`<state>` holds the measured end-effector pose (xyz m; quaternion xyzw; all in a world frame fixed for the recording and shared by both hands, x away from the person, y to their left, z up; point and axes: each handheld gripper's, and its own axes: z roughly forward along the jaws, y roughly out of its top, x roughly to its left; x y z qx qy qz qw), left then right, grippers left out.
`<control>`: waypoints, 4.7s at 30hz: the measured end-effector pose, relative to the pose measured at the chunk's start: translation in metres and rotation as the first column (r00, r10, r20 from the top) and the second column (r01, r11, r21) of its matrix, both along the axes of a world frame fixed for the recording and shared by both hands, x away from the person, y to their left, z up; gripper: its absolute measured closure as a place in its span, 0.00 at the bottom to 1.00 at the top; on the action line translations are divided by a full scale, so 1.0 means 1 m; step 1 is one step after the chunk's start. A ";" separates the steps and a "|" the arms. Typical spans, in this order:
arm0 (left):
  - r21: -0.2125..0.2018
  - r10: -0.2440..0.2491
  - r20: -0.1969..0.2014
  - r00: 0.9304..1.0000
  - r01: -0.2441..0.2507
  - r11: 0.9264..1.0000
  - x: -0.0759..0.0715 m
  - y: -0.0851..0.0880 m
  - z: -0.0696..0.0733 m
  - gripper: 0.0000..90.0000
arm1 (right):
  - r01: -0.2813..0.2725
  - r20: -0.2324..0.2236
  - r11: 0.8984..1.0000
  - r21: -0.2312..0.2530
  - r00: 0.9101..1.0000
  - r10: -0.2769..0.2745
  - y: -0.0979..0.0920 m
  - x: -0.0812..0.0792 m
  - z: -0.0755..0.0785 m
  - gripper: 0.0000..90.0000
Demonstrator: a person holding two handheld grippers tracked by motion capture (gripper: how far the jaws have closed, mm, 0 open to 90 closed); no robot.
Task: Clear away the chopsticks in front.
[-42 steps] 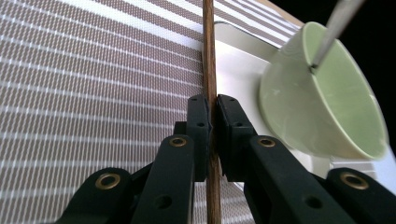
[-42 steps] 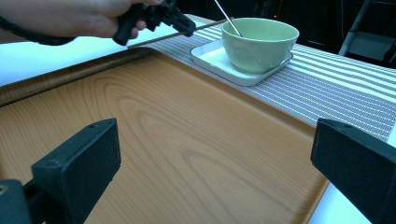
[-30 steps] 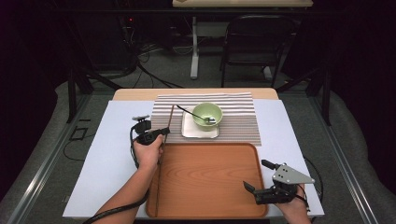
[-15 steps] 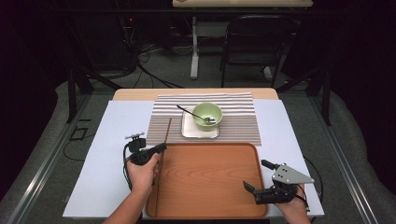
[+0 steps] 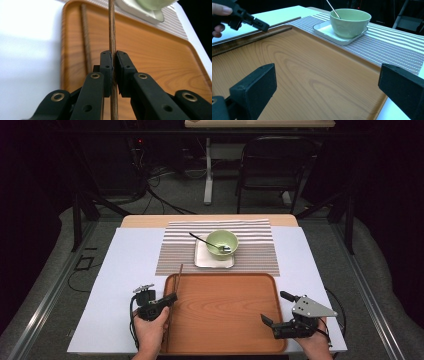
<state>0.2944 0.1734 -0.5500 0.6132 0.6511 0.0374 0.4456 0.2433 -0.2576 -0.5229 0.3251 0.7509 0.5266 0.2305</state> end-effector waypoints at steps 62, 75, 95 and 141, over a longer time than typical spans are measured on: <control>0.003 0.026 -0.042 0.999 -0.025 1.000 -0.019 0.013 -0.012 0.88 | -0.002 -0.001 1.000 0.000 1.000 0.002 0.001 0.000 0.000 0.02; 0.028 0.015 -0.025 1.000 -0.015 1.000 -0.018 0.010 -0.007 0.83 | -0.005 -0.002 1.000 0.000 1.000 0.005 0.000 0.000 0.000 0.02; 0.109 -0.036 0.030 0.999 0.033 0.994 -0.006 0.005 0.029 0.39 | -0.004 -0.004 1.000 0.000 1.000 0.004 0.001 0.000 0.000 0.02; 0.139 -0.067 0.107 0.992 0.052 0.989 0.049 -0.014 0.078 0.29 | -0.009 -0.001 1.000 -0.010 1.000 0.009 0.002 0.000 0.000 0.02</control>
